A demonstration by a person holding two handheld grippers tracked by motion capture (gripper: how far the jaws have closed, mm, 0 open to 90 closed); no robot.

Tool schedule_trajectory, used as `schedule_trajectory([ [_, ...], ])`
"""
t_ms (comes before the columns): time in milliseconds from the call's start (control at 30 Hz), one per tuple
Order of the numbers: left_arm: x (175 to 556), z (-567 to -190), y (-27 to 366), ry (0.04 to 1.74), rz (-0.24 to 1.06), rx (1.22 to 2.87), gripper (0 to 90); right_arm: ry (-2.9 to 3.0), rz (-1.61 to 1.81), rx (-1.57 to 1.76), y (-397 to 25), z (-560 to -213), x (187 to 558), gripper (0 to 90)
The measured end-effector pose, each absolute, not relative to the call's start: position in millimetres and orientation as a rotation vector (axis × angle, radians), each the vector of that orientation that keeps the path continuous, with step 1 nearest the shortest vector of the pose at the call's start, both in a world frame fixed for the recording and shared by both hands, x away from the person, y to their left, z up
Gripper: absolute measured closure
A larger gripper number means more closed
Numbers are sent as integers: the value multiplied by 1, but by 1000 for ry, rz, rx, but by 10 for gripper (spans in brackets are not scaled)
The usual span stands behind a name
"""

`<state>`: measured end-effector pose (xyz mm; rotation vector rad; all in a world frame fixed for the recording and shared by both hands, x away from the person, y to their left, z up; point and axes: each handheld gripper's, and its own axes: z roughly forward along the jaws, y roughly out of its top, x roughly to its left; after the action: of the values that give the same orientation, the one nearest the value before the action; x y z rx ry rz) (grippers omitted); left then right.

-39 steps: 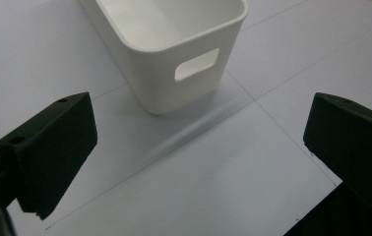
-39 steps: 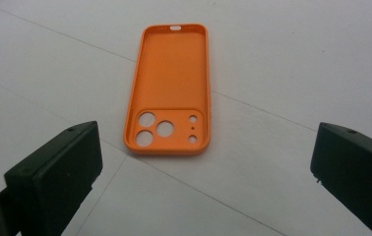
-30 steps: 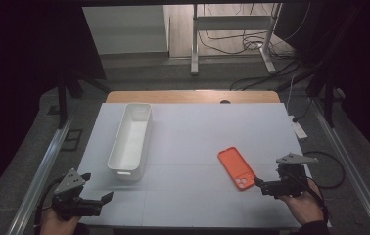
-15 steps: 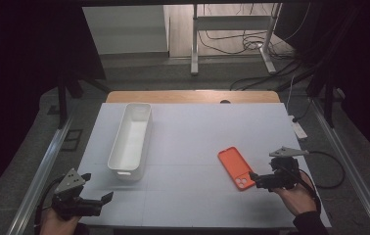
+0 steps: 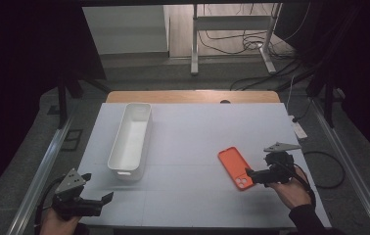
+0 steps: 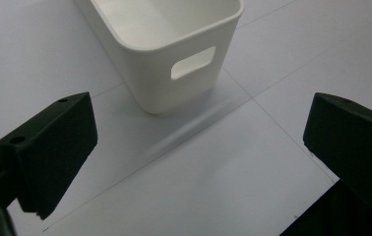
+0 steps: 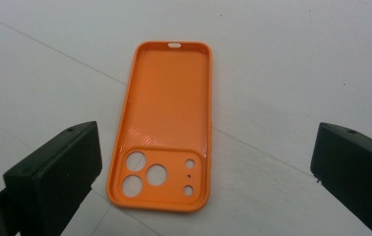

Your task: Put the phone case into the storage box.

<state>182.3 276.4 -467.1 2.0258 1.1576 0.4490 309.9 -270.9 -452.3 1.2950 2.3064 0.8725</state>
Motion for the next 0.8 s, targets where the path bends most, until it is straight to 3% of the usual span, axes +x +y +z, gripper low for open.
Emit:
schedule_trajectory([
  [800,183,-467,275,1154,449,2036,8,2381,792,1255,-249,-458,342,0],
])
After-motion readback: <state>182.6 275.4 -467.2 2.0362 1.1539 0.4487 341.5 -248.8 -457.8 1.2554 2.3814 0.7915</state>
